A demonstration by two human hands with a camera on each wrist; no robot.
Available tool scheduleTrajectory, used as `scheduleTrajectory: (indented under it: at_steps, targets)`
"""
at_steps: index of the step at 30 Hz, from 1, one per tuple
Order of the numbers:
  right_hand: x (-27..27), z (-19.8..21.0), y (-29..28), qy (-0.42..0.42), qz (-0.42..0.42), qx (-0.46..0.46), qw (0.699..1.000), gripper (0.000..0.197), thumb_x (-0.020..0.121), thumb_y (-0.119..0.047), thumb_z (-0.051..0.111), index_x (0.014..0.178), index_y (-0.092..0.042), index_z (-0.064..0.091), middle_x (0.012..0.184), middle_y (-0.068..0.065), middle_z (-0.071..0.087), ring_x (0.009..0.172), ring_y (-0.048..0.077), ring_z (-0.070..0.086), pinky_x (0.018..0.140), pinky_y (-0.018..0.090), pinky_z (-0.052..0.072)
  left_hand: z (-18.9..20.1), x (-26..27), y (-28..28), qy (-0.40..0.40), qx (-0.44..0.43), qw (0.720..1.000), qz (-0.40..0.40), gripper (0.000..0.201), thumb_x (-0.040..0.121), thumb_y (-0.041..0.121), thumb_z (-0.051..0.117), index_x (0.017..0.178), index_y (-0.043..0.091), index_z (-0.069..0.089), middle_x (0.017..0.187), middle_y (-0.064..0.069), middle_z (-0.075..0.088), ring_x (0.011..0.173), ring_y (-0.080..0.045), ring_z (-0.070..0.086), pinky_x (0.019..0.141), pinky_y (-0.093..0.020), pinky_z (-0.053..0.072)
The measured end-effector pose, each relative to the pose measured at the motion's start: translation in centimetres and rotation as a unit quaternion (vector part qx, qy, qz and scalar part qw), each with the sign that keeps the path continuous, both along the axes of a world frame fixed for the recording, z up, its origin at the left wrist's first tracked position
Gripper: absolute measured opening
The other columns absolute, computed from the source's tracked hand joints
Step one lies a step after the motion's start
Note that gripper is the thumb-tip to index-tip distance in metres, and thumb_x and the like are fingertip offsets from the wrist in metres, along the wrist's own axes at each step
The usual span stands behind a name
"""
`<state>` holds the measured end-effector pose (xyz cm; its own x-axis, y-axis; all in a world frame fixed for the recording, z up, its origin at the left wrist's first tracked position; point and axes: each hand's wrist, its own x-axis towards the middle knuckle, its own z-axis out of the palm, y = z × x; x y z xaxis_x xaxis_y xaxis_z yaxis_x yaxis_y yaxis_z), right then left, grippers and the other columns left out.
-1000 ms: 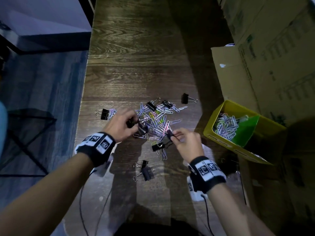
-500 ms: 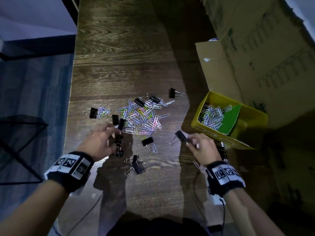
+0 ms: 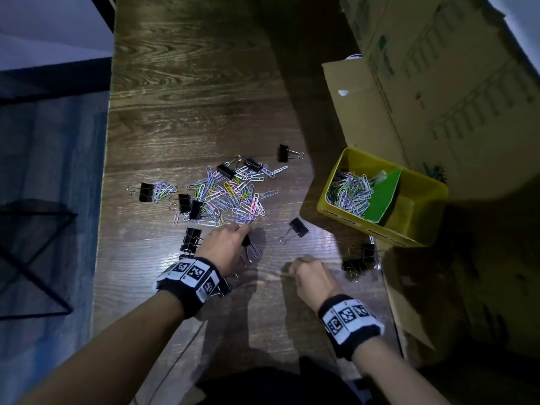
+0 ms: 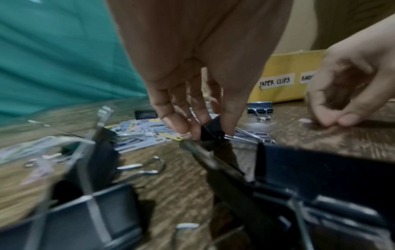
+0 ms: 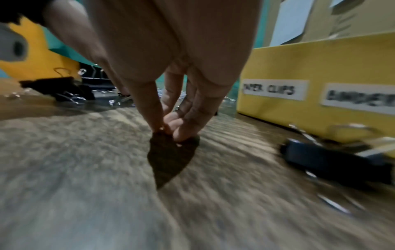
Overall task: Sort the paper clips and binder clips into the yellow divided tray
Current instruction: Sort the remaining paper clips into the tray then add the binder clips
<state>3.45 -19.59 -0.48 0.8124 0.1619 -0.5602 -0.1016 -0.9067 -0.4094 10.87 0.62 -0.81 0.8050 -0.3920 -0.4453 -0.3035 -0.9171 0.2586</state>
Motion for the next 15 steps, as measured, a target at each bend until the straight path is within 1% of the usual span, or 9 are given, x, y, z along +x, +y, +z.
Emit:
scheduleTrajectory:
  at_steps: [2, 4, 6, 8, 10, 11, 12, 13, 15]
  targets:
    - [1.0, 0.0, 1.8, -0.012, 0.019, 0.034, 0.999, 0.032, 0.084, 0.001, 0.053, 0.112, -0.011, 0.063, 0.119, 0.010, 0.057, 0.105, 0.029, 0.060, 0.089, 0.031, 0.050, 0.1, 0.0, 1.2, -0.011, -0.023, 1.000, 0.010, 0.043, 0.081, 0.017, 0.057, 0.123, 0.023, 0.048, 0.109, -0.006, 0.059, 0.100, -0.032, 0.059, 0.082, -0.039, 0.048]
    - [2.4, 0.1, 3.5, -0.016, 0.056, 0.050, 0.997, 0.032, 0.085, -0.008, 0.055, 0.117, -0.009, 0.059, 0.126, 0.010, 0.052, 0.110, 0.032, 0.056, 0.094, 0.037, 0.047, 0.6, -0.1, 2.5, -0.006, -0.010, 1.000, -0.007, 0.040, 0.081, 0.018, 0.056, 0.120, 0.020, 0.050, 0.110, -0.006, 0.059, 0.102, -0.031, 0.058, 0.082, -0.038, 0.047]
    - [4.1, 0.2, 4.6, -0.011, 0.091, 0.056, 0.994, 0.036, 0.086, -0.013, 0.056, 0.122, -0.010, 0.056, 0.130, 0.010, 0.049, 0.115, 0.032, 0.052, 0.097, 0.035, 0.042, 1.1, 0.1, 3.4, 0.024, 0.020, 0.997, -0.067, 0.037, 0.082, 0.018, 0.056, 0.118, 0.020, 0.053, 0.112, -0.005, 0.060, 0.105, -0.029, 0.056, 0.086, -0.035, 0.043]
    - [6.2, 0.4, 5.1, -0.031, 0.089, 0.076, 0.993, 0.037, 0.087, -0.011, 0.054, 0.124, -0.013, 0.056, 0.133, 0.009, 0.049, 0.118, 0.028, 0.050, 0.100, 0.032, 0.039, 1.6, 1.3, 4.0, 0.034, -0.008, 0.994, -0.106, 0.029, 0.081, 0.022, 0.059, 0.110, 0.020, 0.059, 0.107, -0.003, 0.062, 0.102, -0.026, 0.058, 0.085, -0.034, 0.044]
    - [8.8, 0.9, 5.2, -0.064, 0.056, 0.085, 0.993, 0.033, 0.089, -0.011, 0.051, 0.121, -0.015, 0.058, 0.129, 0.009, 0.049, 0.115, 0.026, 0.052, 0.099, 0.032, 0.041, 2.1, 3.7, 4.1, 0.000, -0.058, 0.995, -0.083, 0.022, 0.083, 0.025, 0.061, 0.103, 0.016, 0.063, 0.101, -0.006, 0.065, 0.095, -0.027, 0.061, 0.081, -0.035, 0.050]
    - [10.2, 1.0, 5.2, -0.081, 0.039, 0.084, 0.992, 0.031, 0.090, -0.011, 0.052, 0.120, -0.015, 0.059, 0.128, 0.009, 0.048, 0.114, 0.027, 0.053, 0.099, 0.034, 0.043, 2.2, 5.3, 3.9, -0.037, -0.074, 0.995, -0.060, 0.022, 0.084, 0.025, 0.061, 0.103, 0.015, 0.064, 0.101, -0.008, 0.065, 0.092, -0.029, 0.062, 0.079, -0.037, 0.051]
    - [11.7, 1.1, 5.1, -0.096, 0.029, 0.076, 0.992, 0.031, 0.090, -0.011, 0.053, 0.120, -0.015, 0.059, 0.129, 0.010, 0.045, 0.116, 0.027, 0.051, 0.101, 0.037, 0.043, 2.3, 7.1, 3.6, -0.074, -0.080, 0.993, -0.032, 0.023, 0.085, 0.025, 0.060, 0.105, 0.014, 0.063, 0.102, -0.010, 0.064, 0.091, -0.030, 0.063, 0.077, -0.040, 0.053]
    - [13.2, 1.2, 5.2, -0.106, 0.029, 0.059, 0.992, 0.033, 0.090, -0.012, 0.054, 0.123, -0.016, 0.058, 0.135, 0.011, 0.040, 0.122, 0.028, 0.046, 0.104, 0.039, 0.040, 2.6, 9.0, 3.2, -0.103, -0.079, 0.992, -0.004, 0.026, 0.086, 0.026, 0.060, 0.109, 0.015, 0.062, 0.105, -0.011, 0.062, 0.091, -0.031, 0.062, 0.076, -0.042, 0.053]
    - [15.7, 1.0, 5.3, -0.114, 0.043, 0.013, 0.992, 0.040, 0.089, -0.014, 0.053, 0.129, -0.021, 0.053, 0.146, 0.015, 0.027, 0.133, 0.033, 0.031, 0.110, 0.046, 0.033, 2.6, 12.3, 2.4, -0.111, -0.047, 0.992, 0.042, 0.035, 0.086, 0.032, 0.059, 0.118, 0.018, 0.056, 0.111, -0.011, 0.057, 0.095, -0.032, 0.060, 0.078, -0.043, 0.053]
